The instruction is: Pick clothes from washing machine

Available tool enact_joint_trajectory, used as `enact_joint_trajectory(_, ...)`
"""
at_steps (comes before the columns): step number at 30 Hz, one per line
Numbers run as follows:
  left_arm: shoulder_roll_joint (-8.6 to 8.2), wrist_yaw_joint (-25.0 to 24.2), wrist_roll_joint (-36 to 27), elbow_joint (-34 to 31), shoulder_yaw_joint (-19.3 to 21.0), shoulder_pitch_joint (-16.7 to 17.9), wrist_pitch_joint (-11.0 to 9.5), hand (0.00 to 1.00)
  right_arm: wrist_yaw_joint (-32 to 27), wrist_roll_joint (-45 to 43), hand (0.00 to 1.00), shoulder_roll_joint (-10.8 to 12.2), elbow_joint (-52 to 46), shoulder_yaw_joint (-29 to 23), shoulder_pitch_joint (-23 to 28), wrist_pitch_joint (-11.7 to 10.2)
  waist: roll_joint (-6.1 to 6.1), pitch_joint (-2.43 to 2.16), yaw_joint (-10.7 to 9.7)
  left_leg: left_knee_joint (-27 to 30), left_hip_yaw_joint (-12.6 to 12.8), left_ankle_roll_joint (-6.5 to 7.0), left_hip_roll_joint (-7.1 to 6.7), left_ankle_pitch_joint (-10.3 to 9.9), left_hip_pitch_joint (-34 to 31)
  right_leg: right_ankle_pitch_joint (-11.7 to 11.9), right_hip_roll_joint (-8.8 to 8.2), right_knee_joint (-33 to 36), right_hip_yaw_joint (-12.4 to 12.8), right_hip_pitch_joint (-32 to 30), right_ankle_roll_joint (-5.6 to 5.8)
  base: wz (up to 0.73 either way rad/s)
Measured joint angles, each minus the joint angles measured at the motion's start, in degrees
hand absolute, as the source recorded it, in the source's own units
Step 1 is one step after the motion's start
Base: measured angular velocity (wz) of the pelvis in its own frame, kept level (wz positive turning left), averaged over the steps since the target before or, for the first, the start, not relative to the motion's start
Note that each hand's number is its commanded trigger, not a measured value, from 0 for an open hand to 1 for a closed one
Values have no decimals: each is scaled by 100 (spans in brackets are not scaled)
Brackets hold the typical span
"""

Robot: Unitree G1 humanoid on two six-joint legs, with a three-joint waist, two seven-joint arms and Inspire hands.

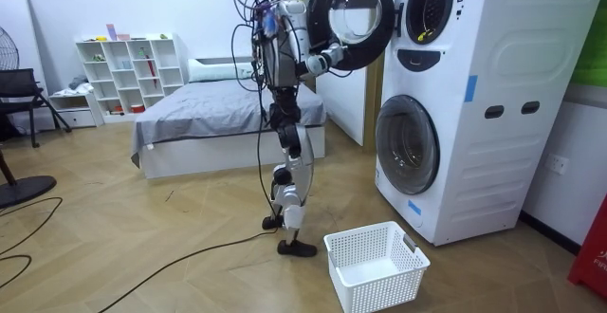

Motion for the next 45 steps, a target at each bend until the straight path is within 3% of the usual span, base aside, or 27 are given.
enact_joint_trajectory(6,-22,16,89,18,1,47,41,0,-260,-146,0,197,851,145,-639,35,-66,8,201,-9,-33,15,-17,10,-4,-18,-43,1,-117,28,18,7)
enact_joint_trajectory(8,-5,16,91,29,1,58,65,0,-393,-181,0,283,1154,147,-897,87,-138,40,301,-2,-117,17,-24,11,-23,-30,-46,4,-129,27,24,11)
enact_joint_trajectory(11,4,-21,137,16,3,64,78,0,-537,-398,0,468,1296,163,-1136,122,-203,26,343,31,-246,24,-43,15,-108,-58,-71,-1,-273,25,36,26)
enact_joint_trajectory(19,-35,-47,249,-62,27,62,212,0,-901,-498,0,656,2073,335,-1812,210,-232,16,726,35,-358,24,-39,15,-134,-67,-77,-13,-401,52,27,8)
enact_joint_trajectory(28,-95,-60,357,-63,78,-37,404,0,-1322,-583,0,860,2487,377,-2252,257,-214,40,798,64,-555,24,-76,15,-128,-121,-119,-75,-581,190,59,12)
enact_joint_trajectory(39,-145,-64,453,-65,165,-202,461,0,-1714,-900,0,824,2766,380,-2477,296,-191,61,856,50,-544,25,-93,15,-114,-125,-144,-38,-581,188,75,0)
enact_joint_trajectory(45,-149,-47,430,-63,212,-133,524,0,-1733,-943,0,487,2889,374,-2357,325,-177,72,654,52,-483,25,-94,15,-90,-124,-158,-21,-581,193,78,-1)
